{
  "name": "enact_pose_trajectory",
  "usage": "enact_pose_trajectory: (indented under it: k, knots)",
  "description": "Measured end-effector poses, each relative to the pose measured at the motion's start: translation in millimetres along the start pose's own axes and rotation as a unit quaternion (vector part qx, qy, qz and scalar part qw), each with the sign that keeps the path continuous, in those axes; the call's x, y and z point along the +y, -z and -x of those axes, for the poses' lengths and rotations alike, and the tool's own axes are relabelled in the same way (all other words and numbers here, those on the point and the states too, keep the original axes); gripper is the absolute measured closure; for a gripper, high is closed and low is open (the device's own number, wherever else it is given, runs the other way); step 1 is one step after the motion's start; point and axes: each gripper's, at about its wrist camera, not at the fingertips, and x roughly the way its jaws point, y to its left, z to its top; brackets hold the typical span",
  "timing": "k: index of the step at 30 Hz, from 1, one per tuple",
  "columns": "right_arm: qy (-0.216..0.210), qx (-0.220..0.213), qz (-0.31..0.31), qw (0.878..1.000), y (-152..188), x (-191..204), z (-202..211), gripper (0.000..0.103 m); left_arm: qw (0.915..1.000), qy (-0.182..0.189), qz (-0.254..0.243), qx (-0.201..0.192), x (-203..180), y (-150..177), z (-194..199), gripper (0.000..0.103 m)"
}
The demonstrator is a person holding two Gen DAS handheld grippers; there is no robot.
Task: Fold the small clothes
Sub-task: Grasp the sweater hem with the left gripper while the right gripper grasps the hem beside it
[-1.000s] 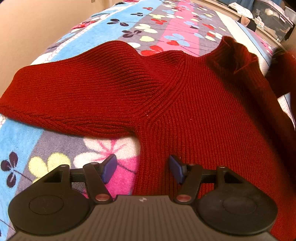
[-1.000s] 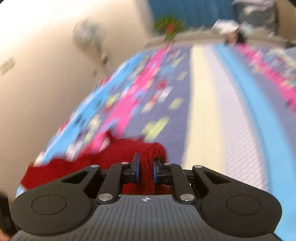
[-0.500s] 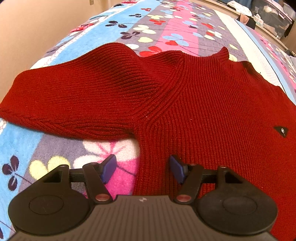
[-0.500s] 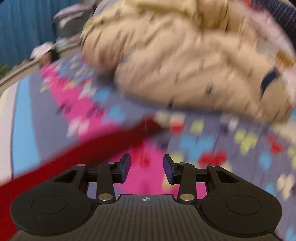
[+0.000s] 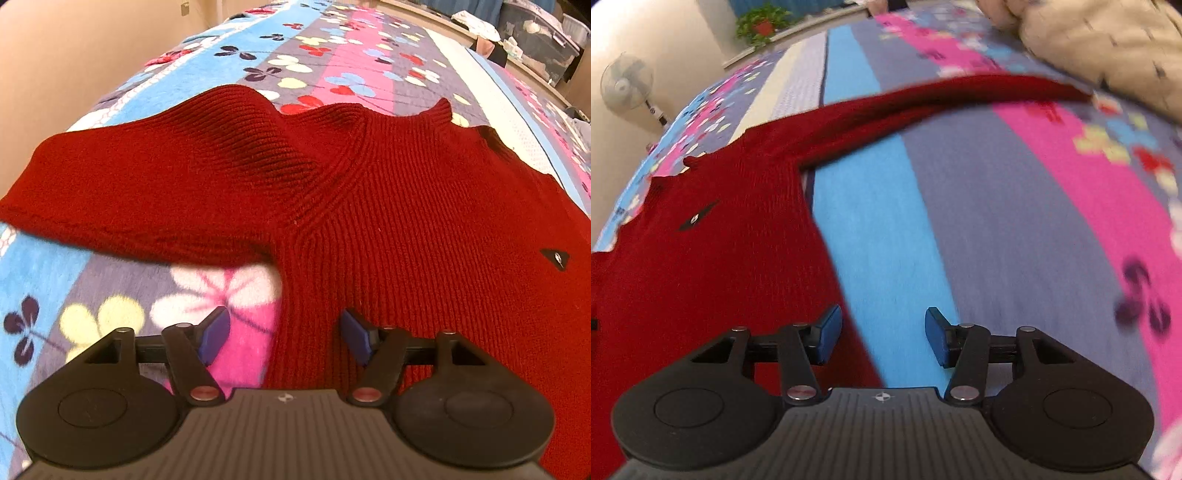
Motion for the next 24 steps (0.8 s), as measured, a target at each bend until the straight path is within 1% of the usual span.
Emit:
enact_pose_trajectory:
  k: [1, 2, 3, 4, 5, 6, 8, 10, 12, 13, 16, 17, 19, 20, 21, 22, 23, 24]
  knots:
    - [-0.003, 0.012, -0.001, 1.000, 8.4, -0.9, 4.8, 0.051, 1.0000, -0.001, -0.005, -0.003, -1.7, 5.5, 3.2, 0.029]
    - [-0.001, 0.017, 0.011, 1.000, 17.0, -1.0, 8.6, 0.051, 0.9999, -0.007, -0.012, -0.009, -4.3, 11.6, 7.5, 0.029]
    - [0.007, 0.019, 0.019, 1.000, 22.2, 2.7, 14.0, 0.054, 0.9995, -0.015, -0.021, -0.017, -8.2, 19.4, 13.7, 0.029]
    - [0.012, 0.022, 0.028, 0.999, 24.7, 6.3, 16.6, 0.059, 0.9993, -0.017, -0.026, -0.023, -11.1, 25.7, 19.6, 0.029]
    - [0.009, 0.024, 0.041, 0.999, 28.0, 10.0, 20.1, 0.079, 0.9990, -0.015, -0.029, -0.031, -13.9, 32.2, 26.3, 0.029]
    - [0.001, 0.027, 0.055, 0.998, 31.8, 13.2, 22.8, 0.087, 0.9984, -0.012, -0.036, -0.042, -17.6, 38.6, 33.7, 0.029]
    - [0.007, 0.024, 0.089, 0.996, 38.2, 20.4, 28.0, 0.092, 0.9957, -0.015, -0.062, -0.067, -26.2, 49.7, 46.7, 0.029]
    - [-0.005, 0.023, 0.100, 0.995, 39.6, 18.5, 36.0, 0.095, 0.9920, -0.020, -0.090, -0.086, -31.3, 60.7, 60.2, 0.029]
    - [-0.027, 0.015, 0.096, 0.995, 39.5, 9.5, 49.9, 0.096, 0.9922, -0.015, -0.086, -0.089, -26.4, 73.0, 74.1, 0.028]
    - [-0.038, 0.011, 0.091, 0.995, 38.2, 4.1, 56.2, 0.097, 0.9936, -0.009, -0.075, -0.084, -21.5, 79.4, 79.6, 0.027]
    - [-0.067, 0.007, 0.084, 0.994, 38.4, -7.8, 71.2, 0.097, 0.9981, 0.014, -0.030, -0.052, -0.4, 104.9, 94.5, 0.027]
    - [-0.070, 0.013, 0.088, 0.994, 39.2, -7.9, 72.1, 0.097, 0.9988, 0.021, -0.017, -0.040, 5.2, 114.6, 98.8, 0.027]
    - [-0.060, 0.028, 0.098, 0.993, 44.0, -6.2, 72.1, 0.095, 0.9994, 0.031, 0.003, -0.017, 15.0, 133.9, 105.9, 0.027]
    - [-0.058, 0.039, 0.104, 0.992, 47.1, -5.1, 71.5, 0.092, 0.9993, 0.035, 0.012, -0.003, 18.6, 144.6, 108.4, 0.027]
    - [-0.062, 0.050, 0.111, 0.991, 50.8, -3.0, 71.0, 0.091, 0.9991, 0.038, 0.019, 0.010, 21.5, 153.7, 109.5, 0.027]
    - [-0.069, 0.059, 0.119, 0.989, 53.6, -0.5, 69.9, 0.088, 0.9987, 0.040, 0.023, 0.023, 22.6, 163.4, 110.6, 0.027]
    - [-0.072, 0.060, 0.127, 0.987, 56.7, 2.3, 71.1, 0.076, 0.9983, 0.041, 0.024, 0.035, 22.5, 172.7, 110.8, 0.027]
    - [-0.071, 0.058, 0.133, 0.987, 59.5, 4.2, 72.6, 0.061, 0.9981, 0.039, 0.020, 0.043, 22.2, 181.9, 110.9, 0.028]
